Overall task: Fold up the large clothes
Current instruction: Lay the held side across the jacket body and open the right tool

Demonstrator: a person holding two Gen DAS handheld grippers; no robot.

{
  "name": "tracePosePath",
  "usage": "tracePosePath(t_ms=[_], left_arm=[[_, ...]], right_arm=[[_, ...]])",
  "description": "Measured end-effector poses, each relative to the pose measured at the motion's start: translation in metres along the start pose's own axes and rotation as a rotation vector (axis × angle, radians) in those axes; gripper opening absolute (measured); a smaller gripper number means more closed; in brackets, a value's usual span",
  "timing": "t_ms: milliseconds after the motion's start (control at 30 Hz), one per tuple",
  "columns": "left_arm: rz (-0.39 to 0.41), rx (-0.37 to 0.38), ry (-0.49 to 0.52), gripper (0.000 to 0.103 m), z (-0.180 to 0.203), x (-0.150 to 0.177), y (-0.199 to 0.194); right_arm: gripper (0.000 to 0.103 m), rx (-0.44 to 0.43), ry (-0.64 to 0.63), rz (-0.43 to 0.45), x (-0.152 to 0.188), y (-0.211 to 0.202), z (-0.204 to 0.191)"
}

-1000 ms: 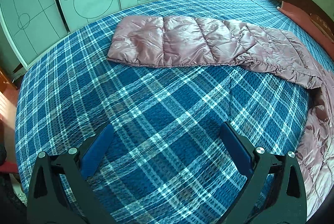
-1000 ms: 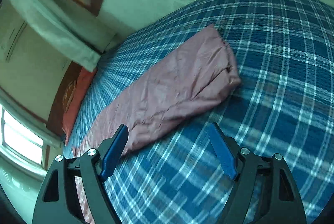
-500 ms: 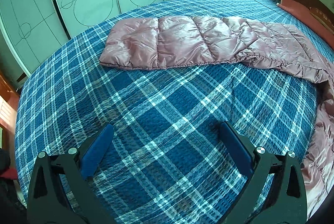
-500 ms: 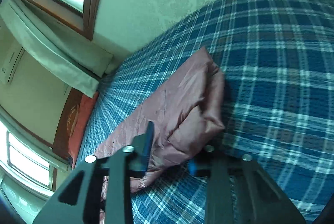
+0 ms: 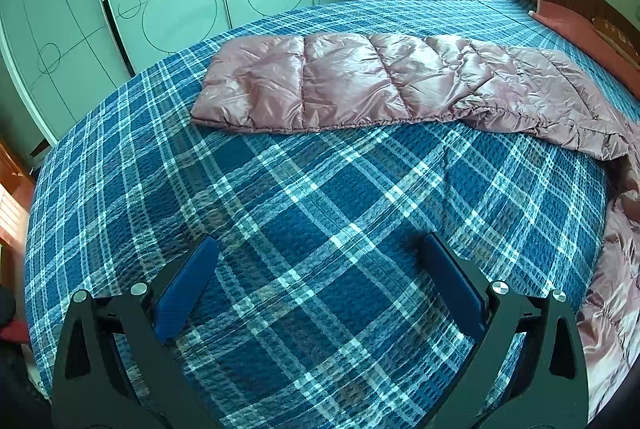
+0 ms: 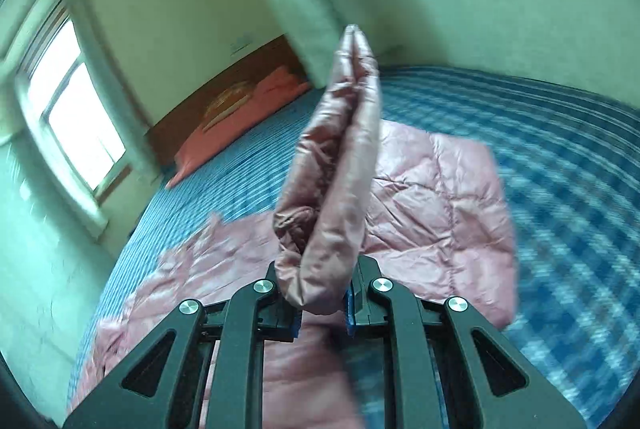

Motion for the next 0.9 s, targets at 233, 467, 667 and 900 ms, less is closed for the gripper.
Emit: tracePosePath(t_ms=[233, 467, 667, 900], left_arm=[[0.009, 0.005, -0.008, 0.101, 0.004, 0.004, 0.0], [0.02, 0.011, -0.016, 0.101, 0.002, 0.008, 0.005], [0.024, 0.012, -0.016, 0.101, 0.002, 0.009, 0.007], [0.024, 0.011, -0.016, 0.101, -0.001, 0.012, 0.005]], right_arm=[[0.016, -0.16, -0.11, -0.143, 0.073, 0.057, -0.145], [0.016, -0.256, -0.196, -0.276, 0.157, 0.081, -0.235], [0.016, -0.316, -0.25, -0.364, 0.218, 0.077, -0.283], [0.024, -0.362, -0.322, -0.491, 0.253, 0.072, -0.299]])
Point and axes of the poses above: each gripper's, at about its wrist camera, not at the fingertips, and y roughly the way its jaws point, z to its right, x to its underside, the point moved 9 cm from there along y, roughly the way its jaws point, and after that the axes turned 15 degrees about z, right-handed, at the moved point
